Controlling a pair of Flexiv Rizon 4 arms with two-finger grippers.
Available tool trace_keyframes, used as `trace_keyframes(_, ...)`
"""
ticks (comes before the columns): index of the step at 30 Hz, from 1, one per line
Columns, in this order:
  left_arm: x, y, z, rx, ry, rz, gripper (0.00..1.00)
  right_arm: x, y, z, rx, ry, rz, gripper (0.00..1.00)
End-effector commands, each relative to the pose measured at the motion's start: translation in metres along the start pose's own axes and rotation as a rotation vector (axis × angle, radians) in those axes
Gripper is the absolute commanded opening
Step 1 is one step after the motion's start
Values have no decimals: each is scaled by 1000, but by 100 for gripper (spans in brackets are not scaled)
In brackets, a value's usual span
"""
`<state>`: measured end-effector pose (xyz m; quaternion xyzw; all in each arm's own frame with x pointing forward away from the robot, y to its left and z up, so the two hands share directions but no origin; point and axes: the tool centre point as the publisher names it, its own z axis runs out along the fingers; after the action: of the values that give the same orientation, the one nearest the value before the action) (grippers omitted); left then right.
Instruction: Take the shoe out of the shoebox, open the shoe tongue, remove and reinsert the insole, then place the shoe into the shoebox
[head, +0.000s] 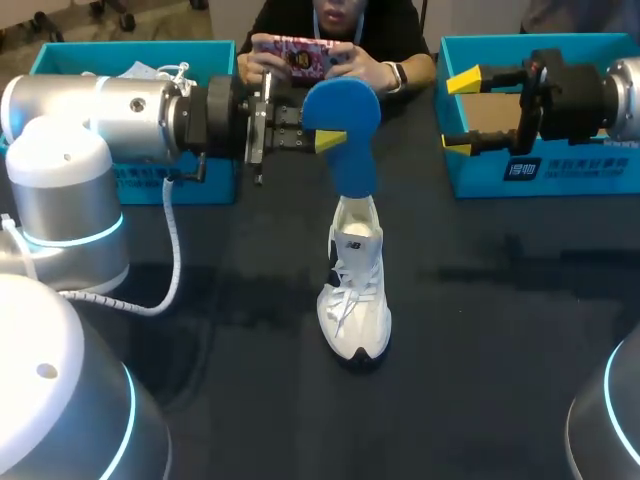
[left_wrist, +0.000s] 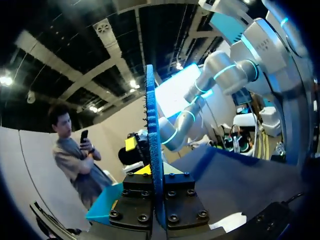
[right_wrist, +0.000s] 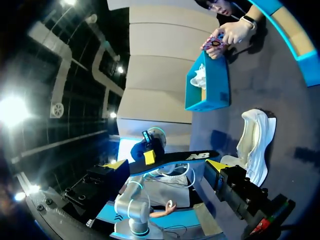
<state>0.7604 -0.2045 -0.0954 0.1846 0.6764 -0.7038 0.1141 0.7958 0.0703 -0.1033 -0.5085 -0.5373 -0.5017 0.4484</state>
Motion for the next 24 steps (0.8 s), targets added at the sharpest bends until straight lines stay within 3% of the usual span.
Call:
trace_keyframes(1, -4, 1, 0, -18, 9, -272, 0, 0, 0, 2, -2, -1, 0, 100)
trace_keyframes(8, -9, 5, -5, -17, 0, -568, 0, 0, 0, 2, -2, -1, 0, 100)
trace_keyframes(14, -11, 7, -7, -64, 13, -1015, 0, 0, 0, 2, -2, -1, 0, 100)
trace_keyframes(15, -11, 7, -7, -64, 13, -1015, 0, 0, 0, 2, -2, -1, 0, 100)
trace_keyframes(16, -12, 9, -8, -68, -5, -1159, 0, 0, 0, 2, -2, -1, 0, 100)
trace_keyframes(17, -12, 9, -8, -68, -5, -1159, 0, 0, 0, 2, -2, -1, 0, 100)
trace_keyframes(20, -14, 10, -10, 16, 34, -1497, 0, 0, 0, 2, -2, -1, 0, 100)
trace_keyframes(22, -17, 7, -10, 154, 97, -1684, 0, 0, 0, 2, -2, -1, 0, 100)
trace_keyframes(24, -17, 7, -10, 154, 97, -1684, 0, 0, 0, 2, -2, -1, 0, 100)
